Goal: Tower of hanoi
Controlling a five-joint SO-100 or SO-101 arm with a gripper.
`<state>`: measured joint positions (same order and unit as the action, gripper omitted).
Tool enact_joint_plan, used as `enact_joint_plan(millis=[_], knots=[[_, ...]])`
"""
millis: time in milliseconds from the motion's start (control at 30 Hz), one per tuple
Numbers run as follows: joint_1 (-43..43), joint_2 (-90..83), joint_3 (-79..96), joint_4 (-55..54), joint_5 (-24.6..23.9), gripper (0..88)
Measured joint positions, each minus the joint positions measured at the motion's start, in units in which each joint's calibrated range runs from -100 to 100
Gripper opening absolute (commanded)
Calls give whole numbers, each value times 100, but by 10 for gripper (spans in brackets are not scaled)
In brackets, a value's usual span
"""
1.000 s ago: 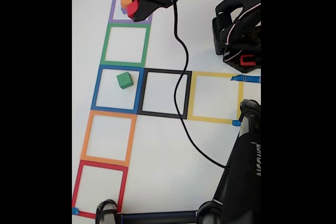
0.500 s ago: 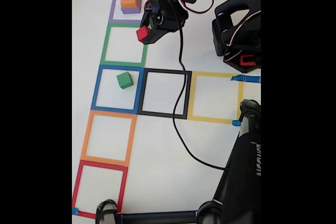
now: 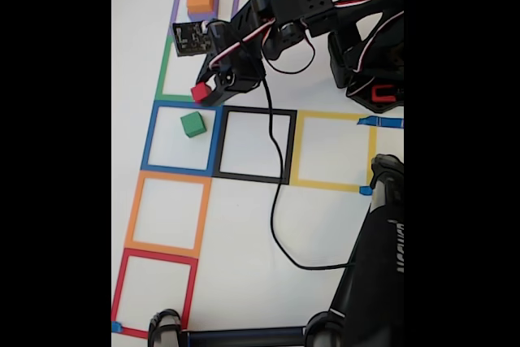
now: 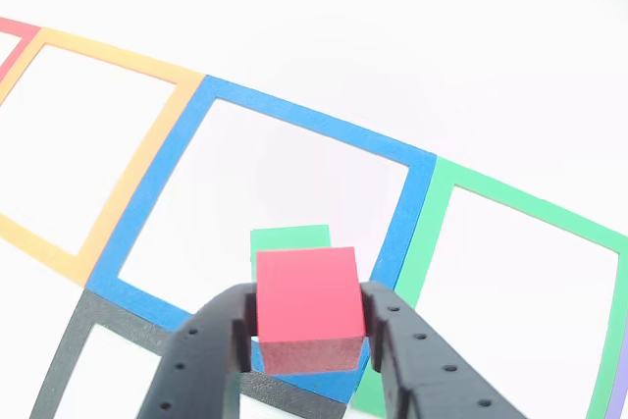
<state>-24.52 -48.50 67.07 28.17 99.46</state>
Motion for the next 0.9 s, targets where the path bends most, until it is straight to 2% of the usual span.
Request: enact_joint_plan(millis=[500,900], knots=[[-47,2203,469,-3144,0,53],[-47,3073,469,-4111,0,53]])
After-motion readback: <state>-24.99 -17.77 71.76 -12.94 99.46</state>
